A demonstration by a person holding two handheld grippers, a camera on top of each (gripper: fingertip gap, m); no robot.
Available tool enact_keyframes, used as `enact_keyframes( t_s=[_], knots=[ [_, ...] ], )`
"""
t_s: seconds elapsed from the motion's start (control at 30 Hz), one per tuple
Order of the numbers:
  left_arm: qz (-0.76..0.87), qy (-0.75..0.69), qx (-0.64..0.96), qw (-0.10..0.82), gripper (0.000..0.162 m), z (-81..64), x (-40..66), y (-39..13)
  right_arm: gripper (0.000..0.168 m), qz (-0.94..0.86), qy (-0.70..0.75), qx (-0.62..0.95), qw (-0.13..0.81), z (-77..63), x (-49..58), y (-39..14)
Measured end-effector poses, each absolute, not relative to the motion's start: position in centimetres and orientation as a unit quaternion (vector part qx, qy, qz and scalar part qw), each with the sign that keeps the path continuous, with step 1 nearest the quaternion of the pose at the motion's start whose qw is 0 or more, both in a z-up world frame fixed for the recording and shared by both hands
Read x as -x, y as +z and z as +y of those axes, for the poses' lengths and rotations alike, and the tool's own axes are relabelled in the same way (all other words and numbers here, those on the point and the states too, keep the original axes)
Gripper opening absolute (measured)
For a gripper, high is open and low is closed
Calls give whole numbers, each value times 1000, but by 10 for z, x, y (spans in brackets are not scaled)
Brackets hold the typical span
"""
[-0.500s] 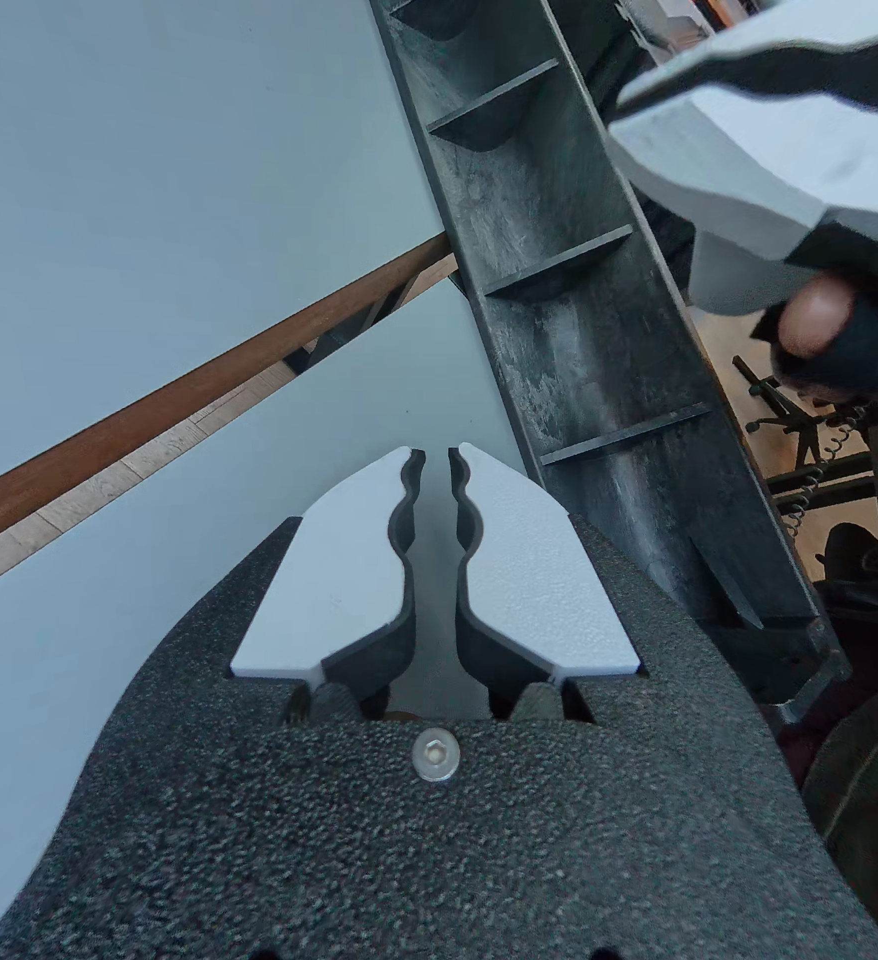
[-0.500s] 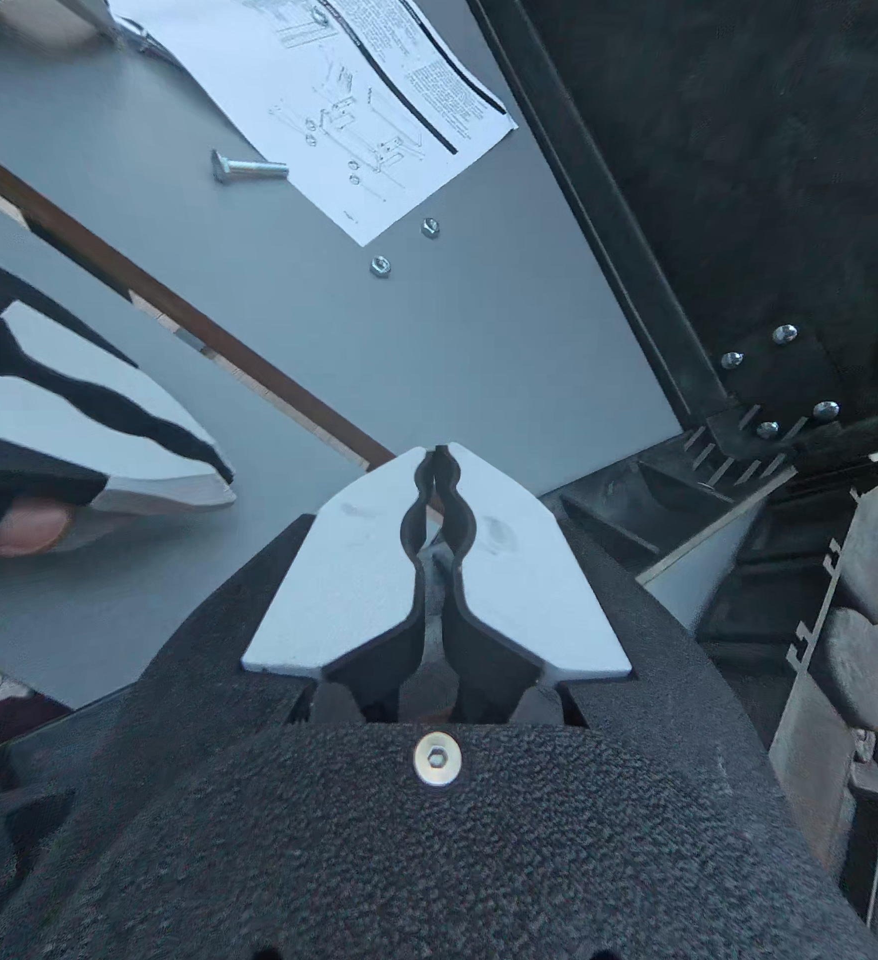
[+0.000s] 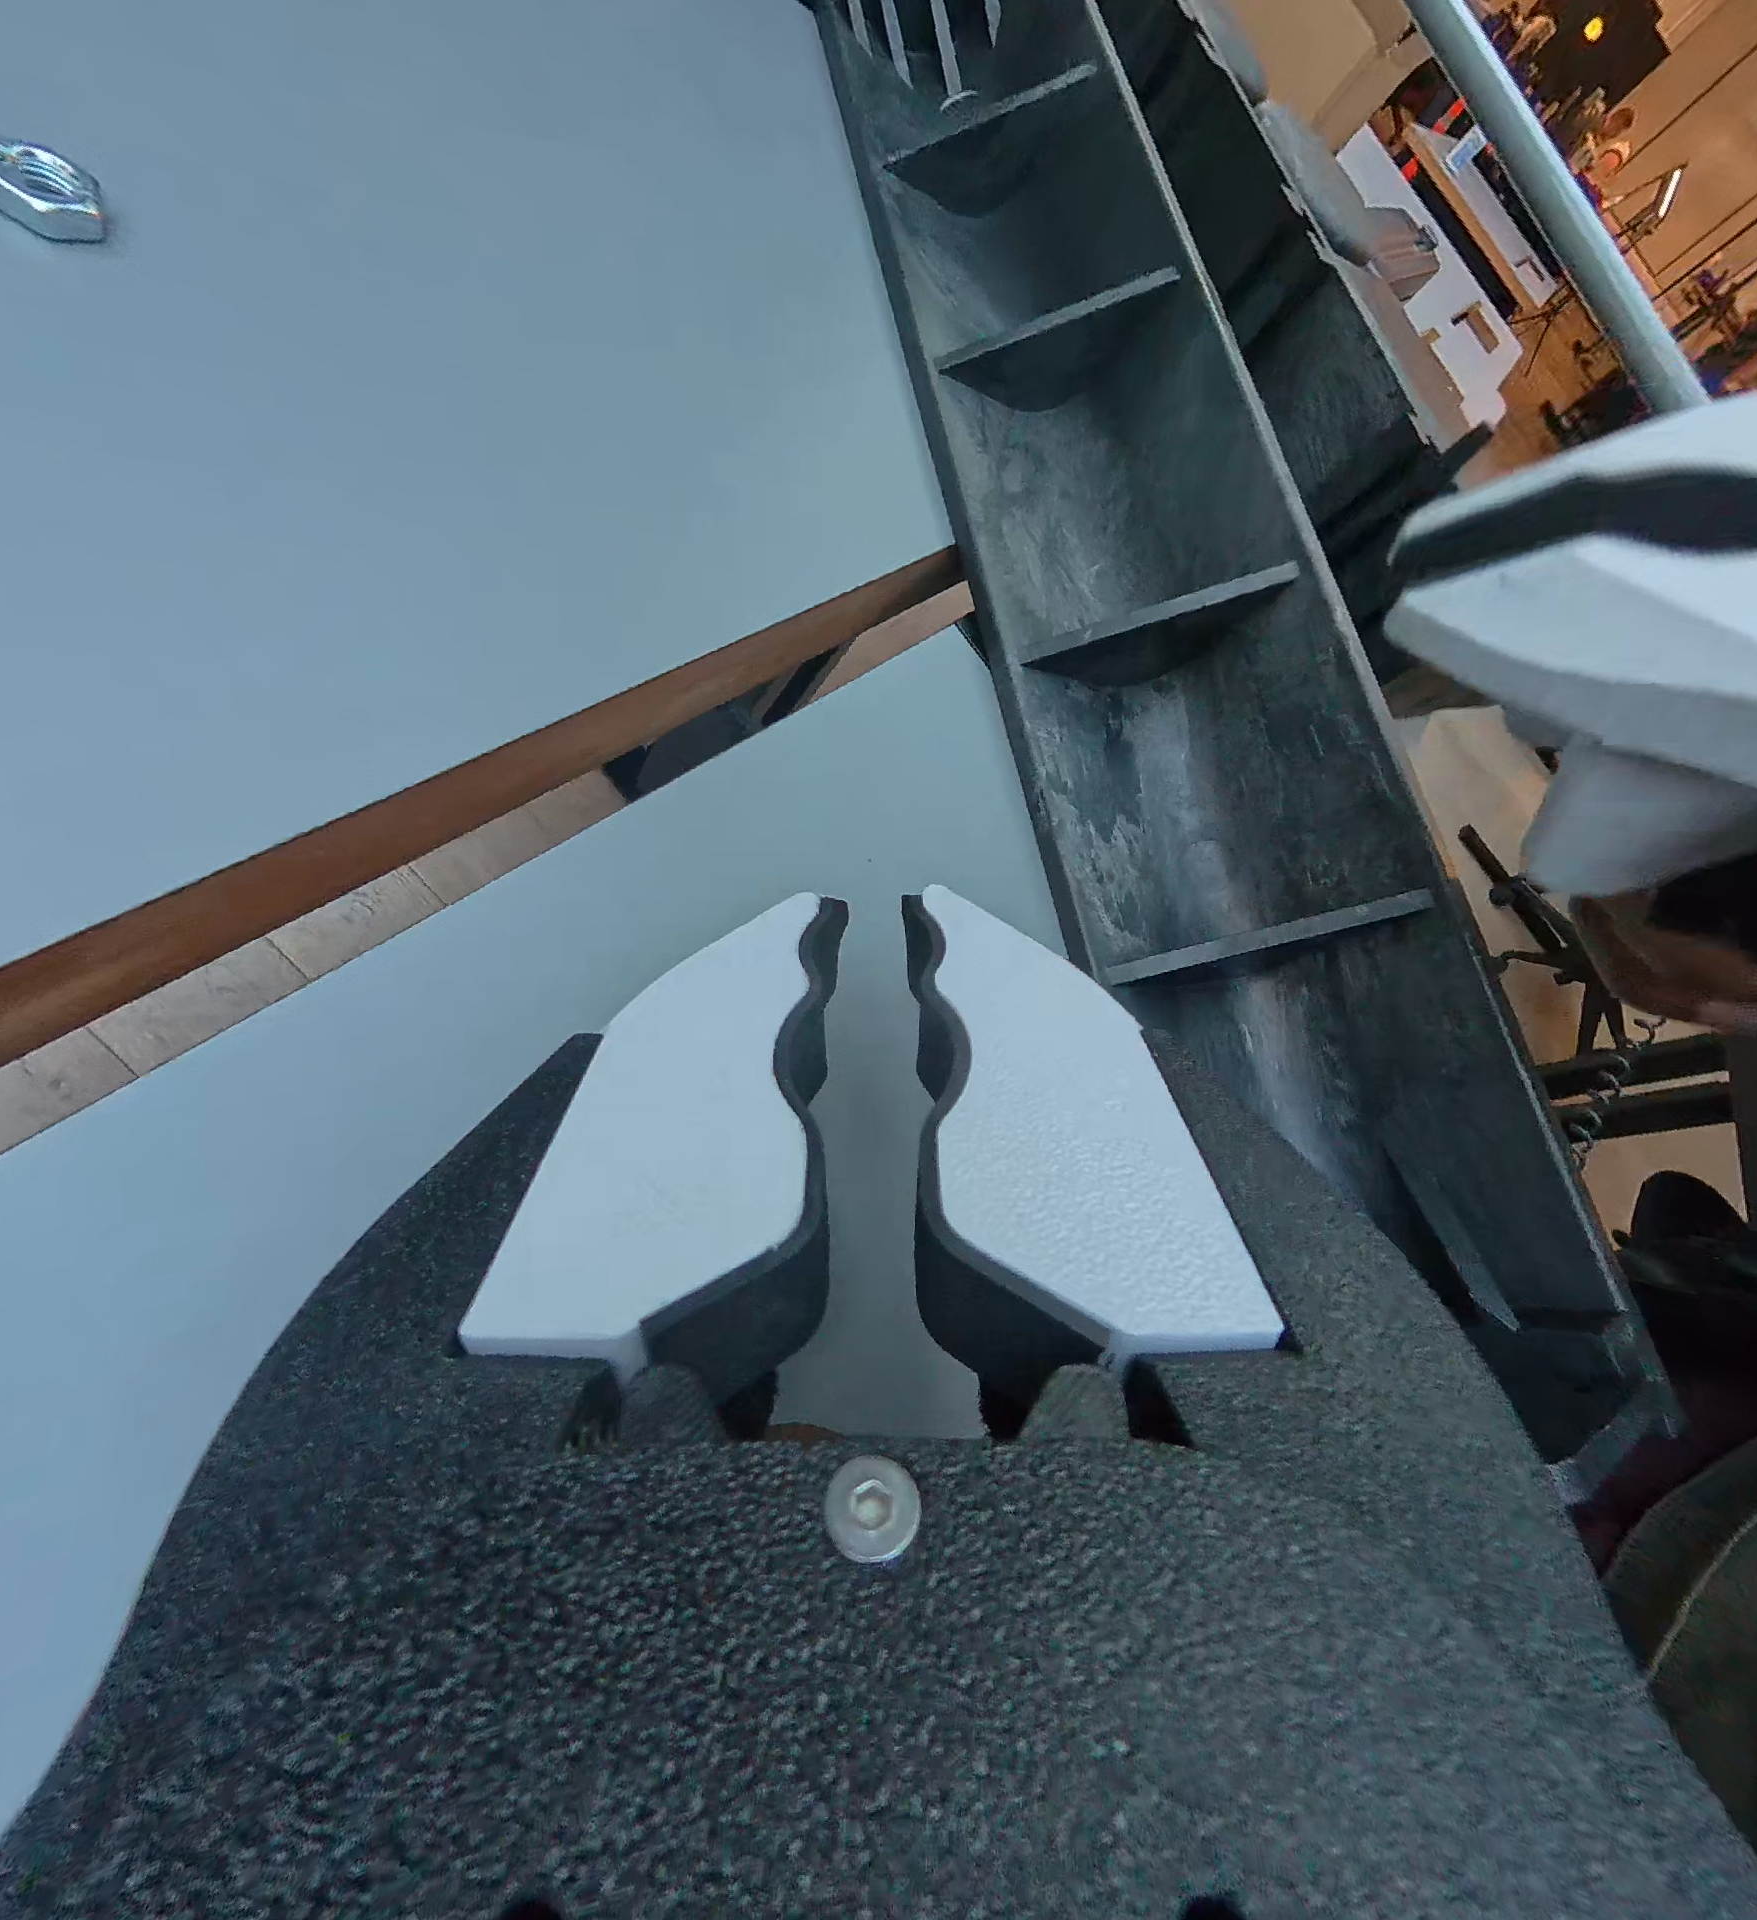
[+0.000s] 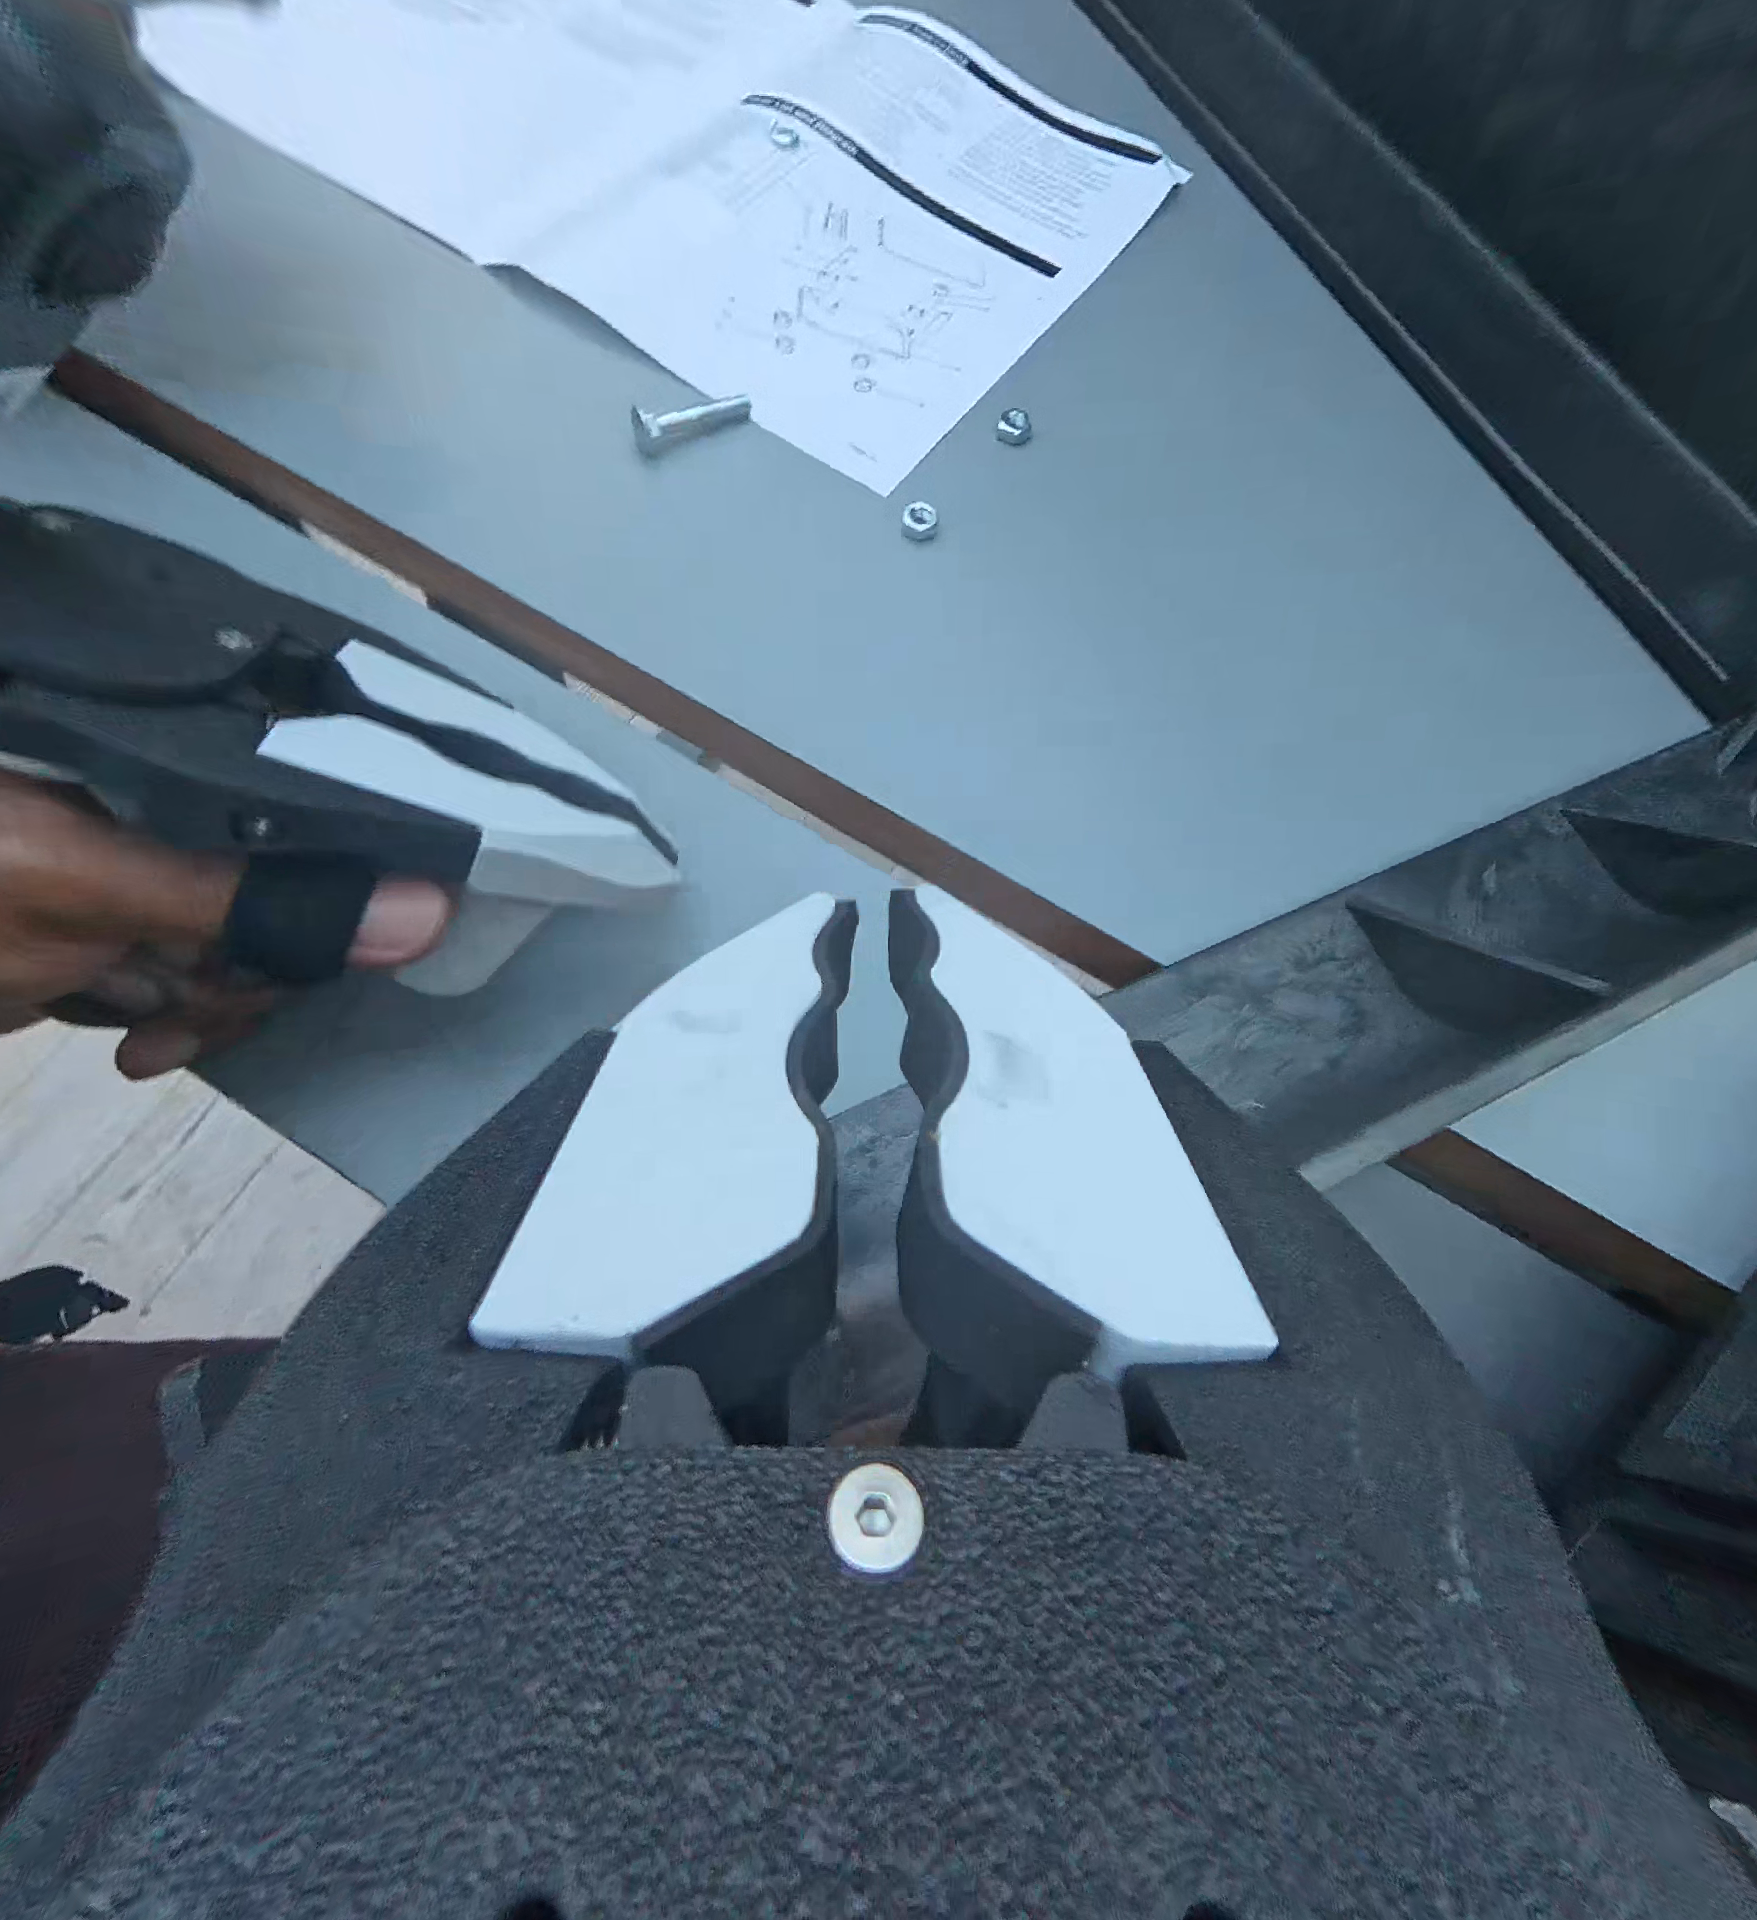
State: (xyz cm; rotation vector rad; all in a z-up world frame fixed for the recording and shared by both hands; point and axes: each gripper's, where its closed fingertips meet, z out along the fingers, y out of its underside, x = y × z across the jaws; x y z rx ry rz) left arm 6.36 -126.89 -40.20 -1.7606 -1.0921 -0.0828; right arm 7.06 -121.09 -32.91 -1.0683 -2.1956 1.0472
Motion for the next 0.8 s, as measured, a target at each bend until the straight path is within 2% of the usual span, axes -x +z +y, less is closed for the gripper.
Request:
enact_keyframes(
  t_s=[0.13,0.33,0.5,0.53,0.63,0.8],
  knots=[
    [-473,31,718,509,15,-1287,-40,-394,10,-819,379,362,232,-1218,-87,-334],
    [-521,265,717,380,35,-1379,58,-397,9,-830,381,345,217,-1214,-99,-338],
    [-545,273,736,296,41,-1409,94,-421,10,-835,384,333,211,-1206,-98,-334],
    [-543,266,744,285,38,-1408,96,-425,10,-836,384,331,211,-1205,-98,-333],
    [-554,241,744,286,9,-1403,98,-429,10,-836,386,332,206,-1198,-98,-332],
    [-556,236,745,284,7,-1401,98,-428,9,-835,394,331,193,-1193,-93,-329]
  ],
)
